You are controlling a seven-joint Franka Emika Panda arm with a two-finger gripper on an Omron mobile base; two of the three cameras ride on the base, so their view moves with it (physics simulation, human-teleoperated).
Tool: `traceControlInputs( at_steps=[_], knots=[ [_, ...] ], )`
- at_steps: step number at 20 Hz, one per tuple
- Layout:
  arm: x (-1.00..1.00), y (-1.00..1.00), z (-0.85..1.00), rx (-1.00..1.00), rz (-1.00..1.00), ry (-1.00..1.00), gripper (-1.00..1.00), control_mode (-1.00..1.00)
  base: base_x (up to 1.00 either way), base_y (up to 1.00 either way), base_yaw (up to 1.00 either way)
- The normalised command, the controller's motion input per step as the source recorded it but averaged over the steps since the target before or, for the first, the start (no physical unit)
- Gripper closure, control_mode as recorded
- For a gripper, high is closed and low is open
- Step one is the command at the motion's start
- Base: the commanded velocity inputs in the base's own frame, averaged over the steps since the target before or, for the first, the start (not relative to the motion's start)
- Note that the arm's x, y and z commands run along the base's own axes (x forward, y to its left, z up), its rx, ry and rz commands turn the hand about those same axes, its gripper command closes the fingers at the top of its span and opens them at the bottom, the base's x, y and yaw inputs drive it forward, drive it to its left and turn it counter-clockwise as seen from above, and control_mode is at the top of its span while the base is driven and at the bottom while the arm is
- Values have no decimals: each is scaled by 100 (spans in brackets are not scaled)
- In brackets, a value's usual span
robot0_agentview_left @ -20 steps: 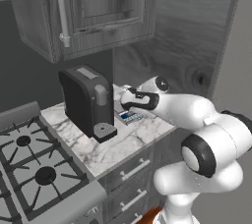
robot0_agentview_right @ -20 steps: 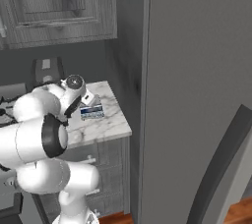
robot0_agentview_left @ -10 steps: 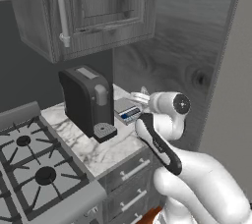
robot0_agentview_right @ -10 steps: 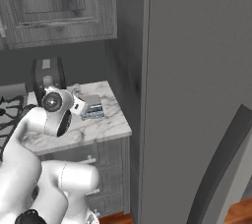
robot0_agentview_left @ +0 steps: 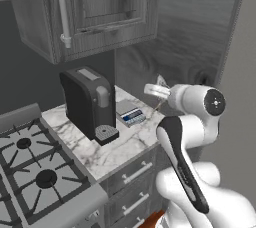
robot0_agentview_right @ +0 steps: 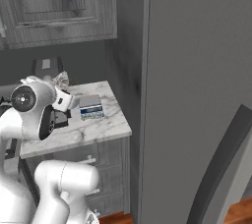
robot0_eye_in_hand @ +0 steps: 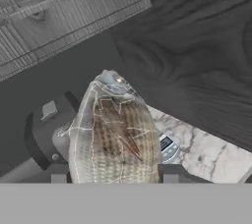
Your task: Take the fish from the fridge and place it on the digital scale on the counter by the fridge. Wait a few seconds for a reading, then move it to the plate on the dining counter.
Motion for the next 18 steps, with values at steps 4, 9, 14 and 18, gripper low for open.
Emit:
traceControlInputs(
  at_steps=[4, 9, 14, 18],
  knots=[
    [-83, 0, 100, 0, 0, 7, 100, -100, 0, 0, 0],
    [-75, 0, 74, 0, 0, 21, 100, -100, 0, 0, 0],
    [-23, 0, 1, -3, -10, 39, 100, -100, 0, 0, 0],
    [0, 0, -6, -1, -10, 51, 100, -100, 0, 0, 0]
  ],
)
